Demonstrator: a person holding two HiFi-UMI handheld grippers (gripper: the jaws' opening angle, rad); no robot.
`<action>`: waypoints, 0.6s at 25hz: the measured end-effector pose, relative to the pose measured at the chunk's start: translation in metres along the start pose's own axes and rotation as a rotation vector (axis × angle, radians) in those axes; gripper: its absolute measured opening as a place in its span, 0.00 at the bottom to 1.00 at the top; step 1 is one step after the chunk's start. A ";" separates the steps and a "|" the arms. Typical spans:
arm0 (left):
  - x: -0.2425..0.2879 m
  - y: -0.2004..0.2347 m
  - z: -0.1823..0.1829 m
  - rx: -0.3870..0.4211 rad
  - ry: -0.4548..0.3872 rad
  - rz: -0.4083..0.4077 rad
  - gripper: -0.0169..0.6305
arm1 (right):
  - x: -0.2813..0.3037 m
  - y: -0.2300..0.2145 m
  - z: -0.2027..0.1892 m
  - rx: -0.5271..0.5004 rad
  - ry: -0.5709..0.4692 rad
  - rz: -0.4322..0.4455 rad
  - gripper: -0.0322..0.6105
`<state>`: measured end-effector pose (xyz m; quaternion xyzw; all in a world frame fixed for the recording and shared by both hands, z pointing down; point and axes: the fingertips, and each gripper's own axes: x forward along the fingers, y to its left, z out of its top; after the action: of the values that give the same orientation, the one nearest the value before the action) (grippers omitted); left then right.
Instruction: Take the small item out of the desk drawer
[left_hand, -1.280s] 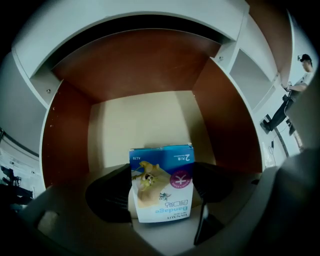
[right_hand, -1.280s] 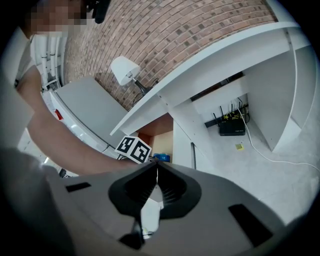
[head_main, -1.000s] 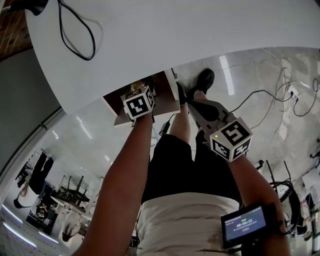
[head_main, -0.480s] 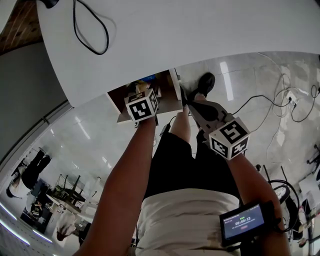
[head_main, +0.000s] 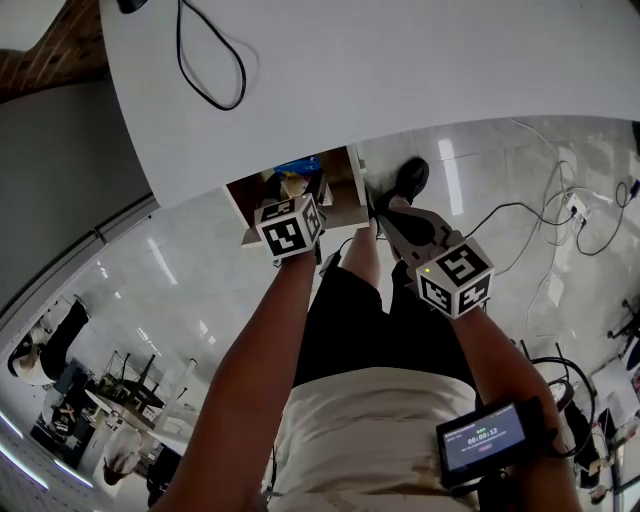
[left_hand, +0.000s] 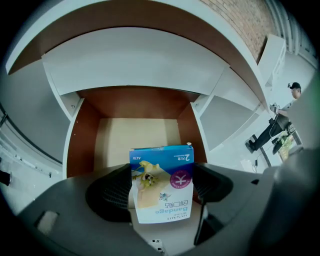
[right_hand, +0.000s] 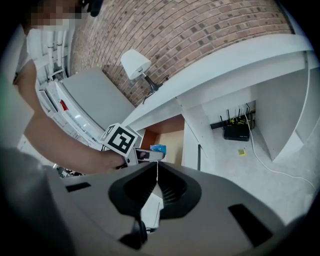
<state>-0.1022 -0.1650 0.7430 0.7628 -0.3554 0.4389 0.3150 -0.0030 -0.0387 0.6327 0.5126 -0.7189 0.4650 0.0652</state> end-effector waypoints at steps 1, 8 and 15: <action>-0.002 -0.001 0.001 -0.003 -0.003 -0.003 0.61 | 0.000 0.001 0.000 -0.004 0.003 -0.001 0.06; -0.019 0.000 0.001 -0.011 -0.010 -0.013 0.61 | -0.004 0.000 -0.003 -0.025 0.035 -0.018 0.06; -0.040 -0.001 -0.002 -0.001 -0.011 -0.034 0.61 | -0.010 0.007 0.001 -0.043 0.045 -0.029 0.06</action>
<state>-0.1166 -0.1521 0.7079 0.7708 -0.3444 0.4292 0.3209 -0.0033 -0.0323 0.6222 0.5110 -0.7194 0.4599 0.0990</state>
